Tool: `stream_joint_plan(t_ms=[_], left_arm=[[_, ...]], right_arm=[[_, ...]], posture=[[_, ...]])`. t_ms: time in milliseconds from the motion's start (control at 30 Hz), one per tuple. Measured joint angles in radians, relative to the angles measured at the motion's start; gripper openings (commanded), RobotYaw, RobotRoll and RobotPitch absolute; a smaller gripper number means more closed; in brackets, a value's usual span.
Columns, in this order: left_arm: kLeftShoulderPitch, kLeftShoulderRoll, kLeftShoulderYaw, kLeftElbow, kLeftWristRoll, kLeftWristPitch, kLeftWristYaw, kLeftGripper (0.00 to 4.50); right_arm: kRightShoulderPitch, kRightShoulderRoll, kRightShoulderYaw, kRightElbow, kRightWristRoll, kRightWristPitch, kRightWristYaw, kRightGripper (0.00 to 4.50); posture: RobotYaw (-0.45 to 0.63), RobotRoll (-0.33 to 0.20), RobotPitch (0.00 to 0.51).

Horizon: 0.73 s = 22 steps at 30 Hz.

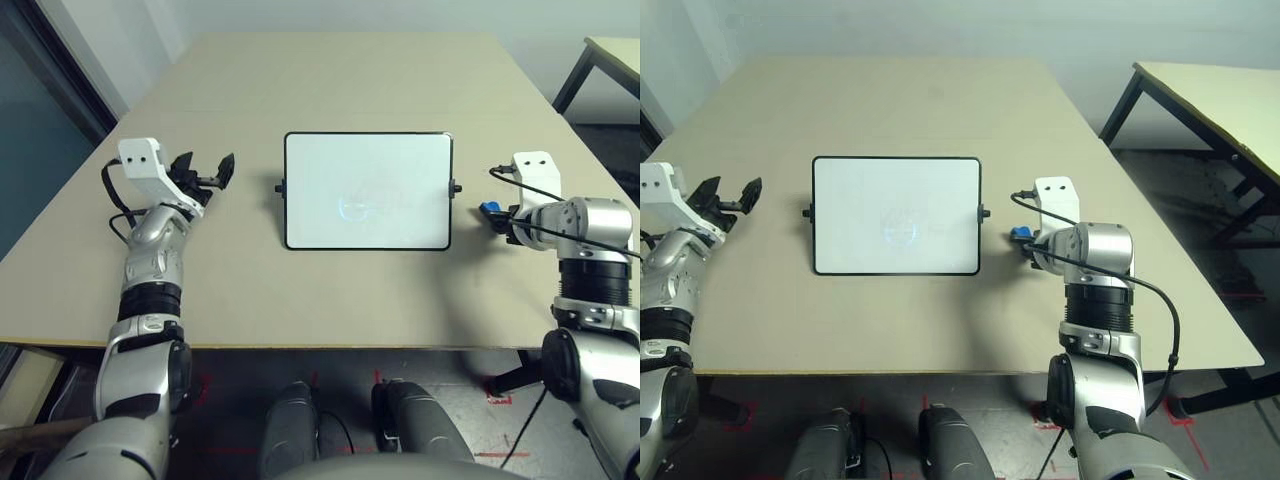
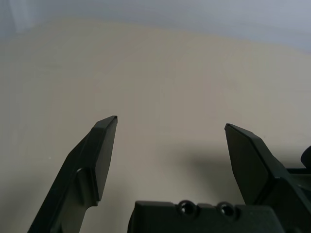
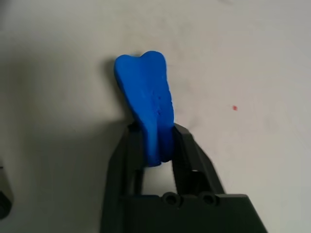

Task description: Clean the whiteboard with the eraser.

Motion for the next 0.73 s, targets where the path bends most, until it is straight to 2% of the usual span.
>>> stream_joint_plan(t_ms=[100, 233, 333, 367, 400, 500, 633, 733], left_arm=[[0.000, -0.003, -0.001, 0.000, -0.001, 0.000, 0.005, 4.50], [-0.011, -0.001, 0.000, 0.000, -0.001, -0.006, 0.015, 4.50], [-0.022, 0.003, 0.001, 0.009, 0.000, -0.032, 0.026, 4.50], [-0.027, 0.004, 0.002, 0.023, 0.001, -0.049, 0.036, 4.50], [-0.027, 0.004, 0.002, 0.026, 0.001, -0.056, 0.041, 4.50], [-0.045, 0.001, 0.002, 0.084, 0.010, -0.103, 0.063, 4.50], [-0.056, -0.007, -0.004, 0.174, 0.033, -0.172, 0.095, 4.50], [-0.060, -0.013, -0.005, 0.234, 0.046, -0.213, 0.119, 4.50]], right_arm=[[-0.002, -0.021, 0.003, 0.002, 0.011, -0.092, 0.030, 3.25], [-0.013, -0.057, -0.009, 0.009, 0.022, -0.230, 0.052, 4.46], [-0.020, -0.055, -0.058, 0.055, 0.032, -0.407, 0.039, 4.46], [-0.021, -0.053, -0.085, 0.107, 0.043, -0.547, 0.036, 4.46], [-0.021, -0.053, -0.095, 0.126, 0.045, -0.599, 0.035, 4.46], [-0.006, -0.055, -0.132, 0.336, 0.048, -0.971, 0.042, 4.46], [0.036, -0.061, -0.146, 0.648, 0.043, -1.260, 0.051, 4.46], [0.056, -0.086, -0.146, 0.822, 0.037, -1.401, 0.058, 4.46]], posture=[[-0.07, 0.000, 0.102], [-0.08, 0.000, 0.102], [-0.09, 0.000, 0.099], [-0.10, 0.000, 0.097], [-0.11, 0.000, 0.093], [-0.13, 0.000, 0.083], [-0.13, 0.000, 0.061], [-0.14, 0.000, 0.050]])
